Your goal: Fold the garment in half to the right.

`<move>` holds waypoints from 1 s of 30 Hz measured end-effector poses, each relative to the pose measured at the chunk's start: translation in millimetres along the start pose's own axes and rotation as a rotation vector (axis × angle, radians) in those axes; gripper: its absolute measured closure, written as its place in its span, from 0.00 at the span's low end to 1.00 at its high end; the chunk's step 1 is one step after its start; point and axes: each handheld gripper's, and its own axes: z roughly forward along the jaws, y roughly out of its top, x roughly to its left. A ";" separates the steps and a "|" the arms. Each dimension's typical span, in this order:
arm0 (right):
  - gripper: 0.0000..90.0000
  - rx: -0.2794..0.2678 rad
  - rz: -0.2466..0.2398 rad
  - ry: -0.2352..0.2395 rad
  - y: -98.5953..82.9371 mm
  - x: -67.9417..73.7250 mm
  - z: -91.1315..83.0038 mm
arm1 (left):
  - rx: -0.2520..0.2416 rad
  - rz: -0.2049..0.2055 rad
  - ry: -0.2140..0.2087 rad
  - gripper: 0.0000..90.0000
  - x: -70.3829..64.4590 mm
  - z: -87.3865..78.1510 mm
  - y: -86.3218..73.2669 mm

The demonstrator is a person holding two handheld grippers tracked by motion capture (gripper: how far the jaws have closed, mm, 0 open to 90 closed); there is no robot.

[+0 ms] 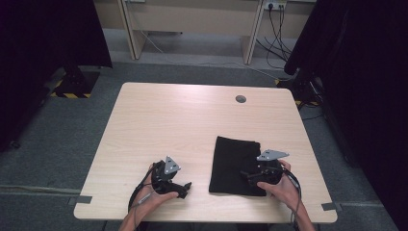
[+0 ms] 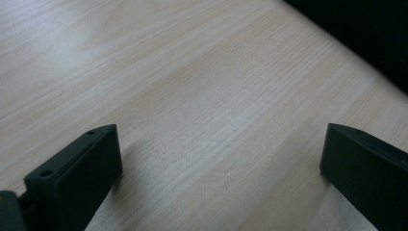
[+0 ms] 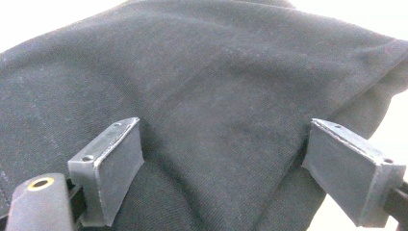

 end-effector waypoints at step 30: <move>0.16 -0.029 -0.101 0.112 51.2 -7.6 56.6 | -0.001 -0.002 0.002 0.00 0.1 0.1 0.0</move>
